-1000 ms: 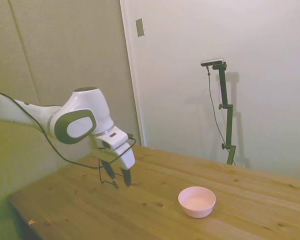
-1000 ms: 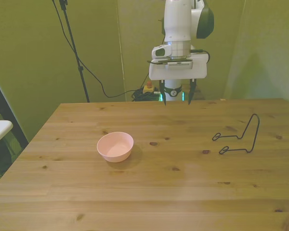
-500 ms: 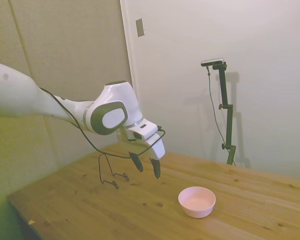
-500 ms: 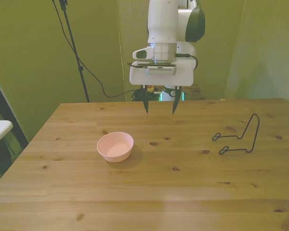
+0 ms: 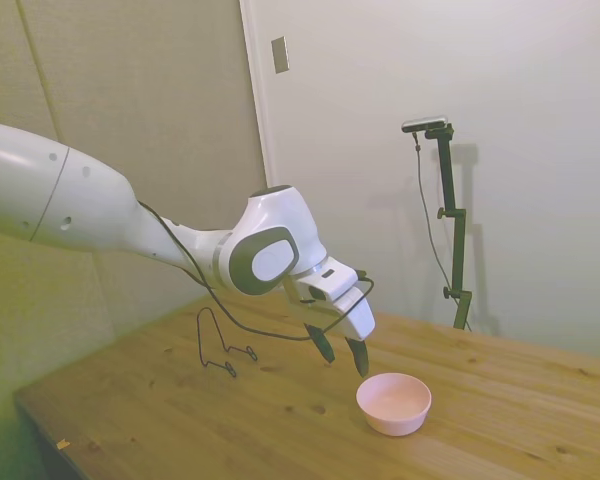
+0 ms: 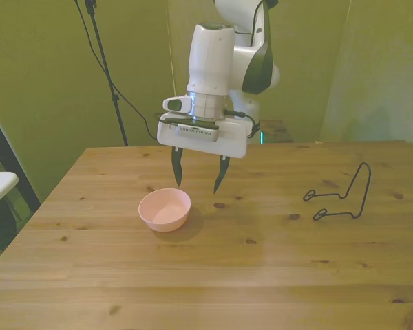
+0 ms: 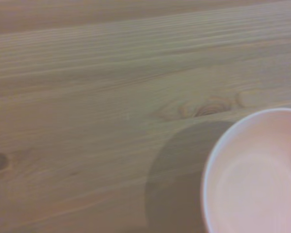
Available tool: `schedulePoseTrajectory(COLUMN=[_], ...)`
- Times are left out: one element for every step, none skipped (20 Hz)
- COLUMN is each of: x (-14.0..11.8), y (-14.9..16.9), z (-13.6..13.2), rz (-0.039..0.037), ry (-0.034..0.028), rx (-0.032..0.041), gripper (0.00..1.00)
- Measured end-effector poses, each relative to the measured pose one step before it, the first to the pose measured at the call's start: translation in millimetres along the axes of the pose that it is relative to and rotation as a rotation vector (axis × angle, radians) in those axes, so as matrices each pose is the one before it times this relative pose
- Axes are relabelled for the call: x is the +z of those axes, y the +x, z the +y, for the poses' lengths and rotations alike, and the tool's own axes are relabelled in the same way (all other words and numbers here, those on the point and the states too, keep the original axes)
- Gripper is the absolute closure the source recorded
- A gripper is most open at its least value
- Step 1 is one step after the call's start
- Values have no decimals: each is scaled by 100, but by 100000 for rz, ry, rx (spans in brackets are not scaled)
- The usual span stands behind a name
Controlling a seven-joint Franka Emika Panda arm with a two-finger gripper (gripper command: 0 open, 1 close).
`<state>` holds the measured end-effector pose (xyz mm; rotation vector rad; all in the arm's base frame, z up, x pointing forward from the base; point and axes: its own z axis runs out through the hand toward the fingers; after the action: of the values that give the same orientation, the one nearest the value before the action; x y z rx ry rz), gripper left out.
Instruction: Load the bowl
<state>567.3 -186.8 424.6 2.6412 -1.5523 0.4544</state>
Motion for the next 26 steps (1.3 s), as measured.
schedulePoseTrajectory(x=[520,586,623,615,632,572,540,522,497,448,426,343,286,186,133,81,79,54,-22,-71,-113,-163,-155,-116,-102,-91], y=[280,238,165,137,103,55,25,-18,11,11,38,45,27,38,56,14,-42,-79,-26,1,14,77,90,76,77,65], z=[-62,-132,-182,-267,-258,-286,-324,-250,-215,-115,-37,72,129,116,117,104,126,125,89,72,67,-6,-49,-45,-31,-33], rz=[63,43,83,93,-140,-190,-228,-268,-250,-344,-336,-320,-524,-737,-763,-947,-1292,-1694,-898,-426,-568,-288,19,162,188,165], ry=[-408,-392,-309,-282,-473,-458,-440,-461,-451,-392,-472,-459,-402,-19,129,46,-382,-244,-359,-430,-594,-350,-24,137,156,143], rx=[443,321,462,436,83,-97,-159,-140,-72,45,98,222,415,746,680,431,34,-219,-167,-77,-52,33,21,17,14,-6], gripper=[0,0,0,0,0,0,0,0,0,100,100,100,100,100,100,100,100,100,100,100,100,100,100,100,100,100])
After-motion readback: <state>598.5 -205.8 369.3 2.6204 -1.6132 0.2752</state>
